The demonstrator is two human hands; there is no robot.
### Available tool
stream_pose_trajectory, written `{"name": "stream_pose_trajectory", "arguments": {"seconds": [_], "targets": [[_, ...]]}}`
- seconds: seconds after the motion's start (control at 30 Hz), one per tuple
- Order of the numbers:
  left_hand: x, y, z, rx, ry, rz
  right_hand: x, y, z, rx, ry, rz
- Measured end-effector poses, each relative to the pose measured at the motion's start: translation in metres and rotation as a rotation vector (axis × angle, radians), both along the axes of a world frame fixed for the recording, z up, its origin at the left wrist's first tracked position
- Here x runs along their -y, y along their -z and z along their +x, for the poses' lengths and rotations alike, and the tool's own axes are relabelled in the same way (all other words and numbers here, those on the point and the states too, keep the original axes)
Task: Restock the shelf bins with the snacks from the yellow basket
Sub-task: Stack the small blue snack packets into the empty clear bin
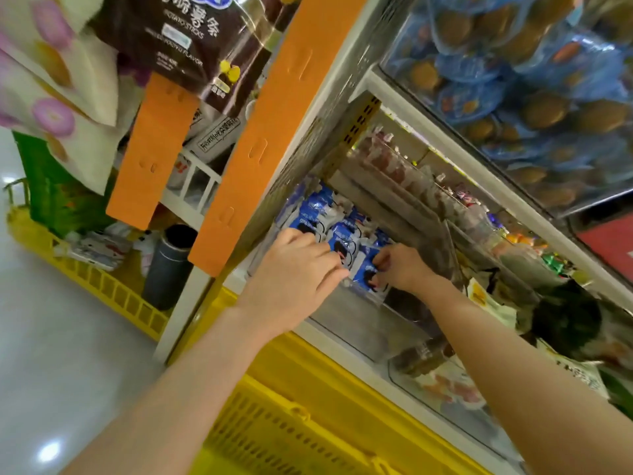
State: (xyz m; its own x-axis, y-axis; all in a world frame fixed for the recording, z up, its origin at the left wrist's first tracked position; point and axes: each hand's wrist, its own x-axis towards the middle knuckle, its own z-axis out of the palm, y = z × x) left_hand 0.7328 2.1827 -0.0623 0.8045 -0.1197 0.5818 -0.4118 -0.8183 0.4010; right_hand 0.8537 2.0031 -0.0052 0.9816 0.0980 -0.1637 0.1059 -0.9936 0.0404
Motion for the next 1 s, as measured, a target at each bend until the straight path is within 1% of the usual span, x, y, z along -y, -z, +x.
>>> {"name": "stream_pose_trajectory", "arguments": {"seconds": [0.07,0.17,0.33,0.37,0.5,0.53,0.6,0.67,0.7,0.77,0.8,0.83,0.9,1.0], "targets": [[0.000,0.000,0.000,-0.006,0.011,-0.019,0.000,0.002,0.004,-0.006,0.062,0.063],[0.000,0.000,-0.001,-0.011,0.022,-0.033,0.000,0.005,0.010,0.066,0.185,0.211],[-0.001,-0.002,-0.003,-0.035,0.035,-0.019,-0.010,0.014,0.014,0.045,0.296,0.400],[-0.001,-0.002,-0.003,-0.039,0.035,-0.011,-0.010,0.017,0.016,0.038,0.289,0.401],[-0.002,-0.003,-0.002,-0.063,0.039,0.012,-0.011,0.022,0.020,-0.027,0.306,0.289],[-0.002,-0.003,-0.002,-0.064,0.042,0.013,-0.012,0.022,0.020,-0.056,0.294,0.291],[-0.002,-0.004,-0.002,-0.061,0.045,0.018,-0.013,0.022,0.021,-0.094,0.272,0.362],[-0.002,-0.003,-0.001,-0.053,0.040,0.026,-0.013,0.021,0.022,-0.050,0.198,0.415],[-0.002,-0.002,-0.001,-0.052,0.036,0.027,-0.012,0.018,0.022,0.008,0.139,0.401],[-0.002,-0.002,-0.001,-0.050,0.037,0.017,-0.006,0.008,0.028,0.138,0.029,0.277],[-0.002,-0.002,-0.001,-0.048,0.040,0.009,-0.002,0.004,0.031,0.153,-0.011,0.200],[-0.002,-0.002,-0.001,-0.042,0.042,0.003,0.002,0.002,0.033,0.132,-0.033,0.144],[-0.002,-0.002,-0.001,-0.031,0.039,0.002,0.007,0.003,0.034,0.065,-0.048,0.093],[-0.001,-0.002,-0.001,-0.030,0.037,-0.003,0.007,0.011,0.036,0.090,-0.071,0.089]]}}
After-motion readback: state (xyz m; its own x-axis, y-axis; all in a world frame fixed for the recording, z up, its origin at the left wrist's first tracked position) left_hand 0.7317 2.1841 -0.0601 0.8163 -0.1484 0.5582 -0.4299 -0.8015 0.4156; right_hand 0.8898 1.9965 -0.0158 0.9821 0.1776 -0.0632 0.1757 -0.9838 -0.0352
